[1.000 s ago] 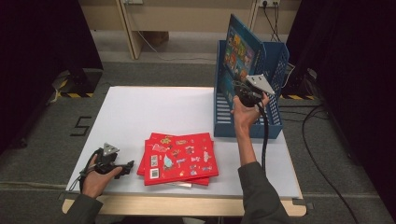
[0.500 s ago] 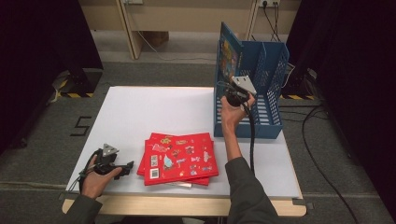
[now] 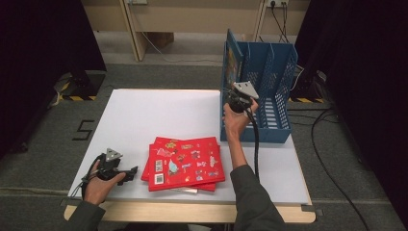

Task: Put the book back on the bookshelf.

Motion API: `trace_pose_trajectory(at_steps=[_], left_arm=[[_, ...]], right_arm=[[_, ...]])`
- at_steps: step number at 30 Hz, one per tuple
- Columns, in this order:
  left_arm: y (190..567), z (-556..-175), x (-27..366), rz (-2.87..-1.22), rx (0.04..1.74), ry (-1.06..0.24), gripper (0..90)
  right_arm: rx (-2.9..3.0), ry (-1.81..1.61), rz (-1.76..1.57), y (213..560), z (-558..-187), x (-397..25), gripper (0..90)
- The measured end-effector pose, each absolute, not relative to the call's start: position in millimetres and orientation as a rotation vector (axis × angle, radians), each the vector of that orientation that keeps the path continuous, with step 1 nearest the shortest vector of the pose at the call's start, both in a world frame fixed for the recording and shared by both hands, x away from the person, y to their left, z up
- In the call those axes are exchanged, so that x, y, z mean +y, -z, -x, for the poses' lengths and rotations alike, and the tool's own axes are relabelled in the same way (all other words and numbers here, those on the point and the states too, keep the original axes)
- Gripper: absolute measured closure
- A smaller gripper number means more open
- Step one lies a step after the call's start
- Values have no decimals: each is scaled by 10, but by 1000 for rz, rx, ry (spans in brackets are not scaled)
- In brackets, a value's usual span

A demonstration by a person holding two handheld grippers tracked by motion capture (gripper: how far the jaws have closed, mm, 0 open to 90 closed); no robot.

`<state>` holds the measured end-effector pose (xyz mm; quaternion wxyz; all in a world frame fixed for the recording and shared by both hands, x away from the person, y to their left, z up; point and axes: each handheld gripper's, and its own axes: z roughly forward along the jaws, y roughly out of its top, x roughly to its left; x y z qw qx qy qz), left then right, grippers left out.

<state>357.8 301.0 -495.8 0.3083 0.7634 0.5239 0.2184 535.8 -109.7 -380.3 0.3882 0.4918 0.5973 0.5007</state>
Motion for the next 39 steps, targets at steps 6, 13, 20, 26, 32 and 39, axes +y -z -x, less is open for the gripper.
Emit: trace_pose_trajectory(at_steps=[6, 13, 20, 26, 32, 39], left_arm=[[4958, -3578, 3011, -2018, 1388, -575, 163], [4958, -3577, 3010, -2018, 1389, -576, 163], [4956, -3575, 3007, -2019, 1389, -578, 164], [4957, -3577, 3007, -2020, 1388, -578, 164], [4959, -3579, 3011, -2018, 1388, -574, 162], [4959, -3580, 3010, -2020, 1386, -576, 163]], right_arm=[[1544, -1268, -1241, 3884, -5301, -1121, 762], [1570, -1265, -1212, 3873, -5180, -1065, 688], [1640, -1261, -1140, 3867, -4981, -1013, 661], [1654, -1234, -1120, 3876, -4970, -992, 660], [1648, -1210, -1135, 3859, -5132, -979, 671], [1640, -1196, -1148, 3852, -5237, -965, 667]])
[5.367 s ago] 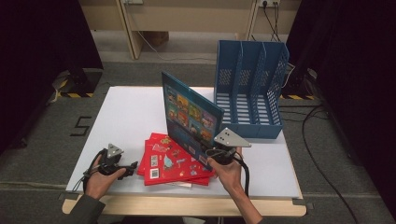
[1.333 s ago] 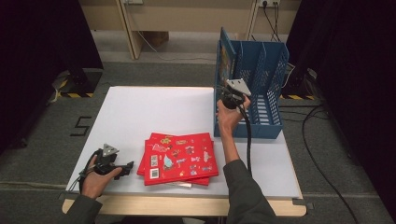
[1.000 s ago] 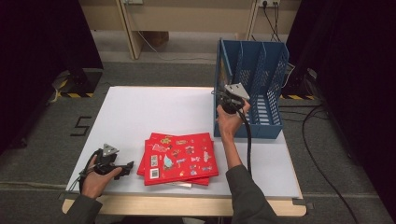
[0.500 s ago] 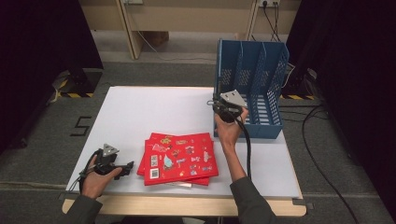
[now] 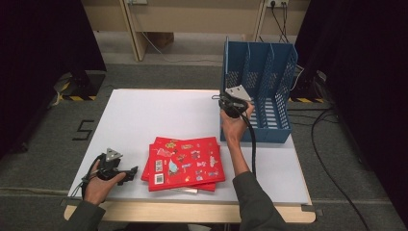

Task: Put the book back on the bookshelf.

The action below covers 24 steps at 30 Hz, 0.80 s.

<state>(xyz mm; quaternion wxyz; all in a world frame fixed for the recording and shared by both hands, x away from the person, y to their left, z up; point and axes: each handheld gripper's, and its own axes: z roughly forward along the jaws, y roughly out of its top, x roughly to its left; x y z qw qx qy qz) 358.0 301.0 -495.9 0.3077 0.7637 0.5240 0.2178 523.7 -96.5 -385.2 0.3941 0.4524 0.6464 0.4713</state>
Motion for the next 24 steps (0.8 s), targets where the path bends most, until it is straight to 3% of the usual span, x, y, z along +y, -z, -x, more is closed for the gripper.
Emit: trace_pose_trajectory(at_steps=[24], left_arm=[[4959, -3584, 3013, -2021, 1388, -572, 160]], right_arm=[[1700, -1310, -1188, 3894, -5099, -1026, 636]])
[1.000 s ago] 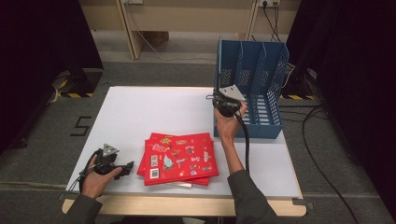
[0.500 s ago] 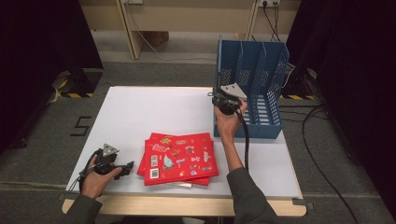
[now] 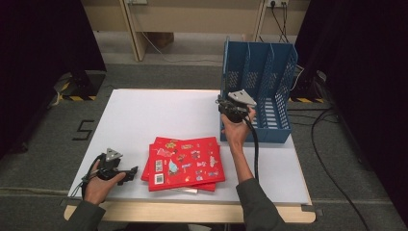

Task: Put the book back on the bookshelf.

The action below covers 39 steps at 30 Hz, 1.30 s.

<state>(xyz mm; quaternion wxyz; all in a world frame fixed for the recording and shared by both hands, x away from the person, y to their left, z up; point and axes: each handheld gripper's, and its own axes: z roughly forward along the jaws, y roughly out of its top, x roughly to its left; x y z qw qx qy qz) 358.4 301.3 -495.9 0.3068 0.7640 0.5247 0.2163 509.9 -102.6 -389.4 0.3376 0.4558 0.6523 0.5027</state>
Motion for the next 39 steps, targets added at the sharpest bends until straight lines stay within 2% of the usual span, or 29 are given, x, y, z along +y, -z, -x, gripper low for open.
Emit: trace_pose_trajectory(at_steps=[8, 15, 22, 31, 39], left_arm=[[4959, -3584, 3015, -2021, 1386, -572, 160], [4955, -3583, 3014, -2023, 1380, -582, 160], [4943, -3579, 3017, -2005, 1386, -600, 165], [4918, -3566, 3012, -1987, 1378, -624, 166], [4896, -3541, 2991, -1977, 1364, -628, 167]], right_arm=[[1702, -1332, -1186, 3885, -5111, -1060, 614], [1712, -1346, -1155, 3823, -4962, -1176, 465], [1745, -1370, -1124, 3775, -4660, -1357, 439], [1776, -1406, -1165, 3974, -4287, -1550, 386], [1841, -1419, -1162, 4196, -3988, -1603, 297]])
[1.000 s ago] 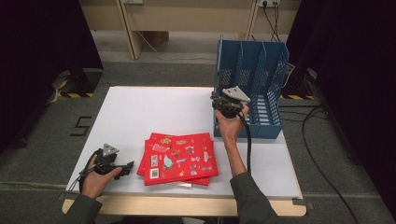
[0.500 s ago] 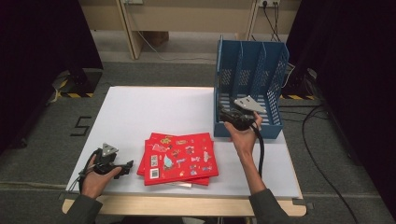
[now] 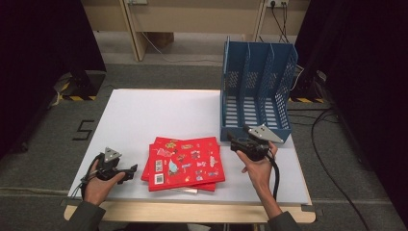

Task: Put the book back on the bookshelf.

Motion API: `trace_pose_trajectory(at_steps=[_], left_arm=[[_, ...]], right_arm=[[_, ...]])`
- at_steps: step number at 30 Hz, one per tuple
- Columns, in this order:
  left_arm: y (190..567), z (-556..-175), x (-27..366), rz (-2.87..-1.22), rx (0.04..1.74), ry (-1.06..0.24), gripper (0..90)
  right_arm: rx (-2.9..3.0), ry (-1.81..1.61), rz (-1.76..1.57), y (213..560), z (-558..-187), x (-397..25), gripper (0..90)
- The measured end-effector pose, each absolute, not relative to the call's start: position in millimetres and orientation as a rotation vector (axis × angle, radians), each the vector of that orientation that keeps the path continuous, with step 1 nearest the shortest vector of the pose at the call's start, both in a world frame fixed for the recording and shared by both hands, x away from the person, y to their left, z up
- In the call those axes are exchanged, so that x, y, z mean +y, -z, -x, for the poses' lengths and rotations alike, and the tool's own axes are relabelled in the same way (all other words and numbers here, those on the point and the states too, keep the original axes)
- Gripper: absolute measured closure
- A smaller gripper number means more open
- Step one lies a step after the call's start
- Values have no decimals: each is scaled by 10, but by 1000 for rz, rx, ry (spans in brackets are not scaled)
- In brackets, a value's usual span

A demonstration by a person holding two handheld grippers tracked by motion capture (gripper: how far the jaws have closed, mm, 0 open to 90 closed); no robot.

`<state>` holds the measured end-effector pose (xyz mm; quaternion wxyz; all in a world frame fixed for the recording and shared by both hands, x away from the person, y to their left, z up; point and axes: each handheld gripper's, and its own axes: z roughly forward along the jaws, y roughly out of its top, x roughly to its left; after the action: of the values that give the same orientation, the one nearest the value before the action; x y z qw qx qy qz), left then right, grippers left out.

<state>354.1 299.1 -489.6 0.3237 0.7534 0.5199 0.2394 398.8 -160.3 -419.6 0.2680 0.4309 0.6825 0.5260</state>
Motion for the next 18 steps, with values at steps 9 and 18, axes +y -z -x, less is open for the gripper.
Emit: trace_pose_trajectory(at_steps=[9, 18], left_arm=[[4848, -3502, 2962, -1957, 1345, -638, 167], [4784, -3432, 2863, -1958, 1300, -637, 166]], right_arm=[[1941, -1453, -1184, 4427, -3709, -1591, 300], [1986, -1475, -1223, 4551, -3511, -1598, 306]])
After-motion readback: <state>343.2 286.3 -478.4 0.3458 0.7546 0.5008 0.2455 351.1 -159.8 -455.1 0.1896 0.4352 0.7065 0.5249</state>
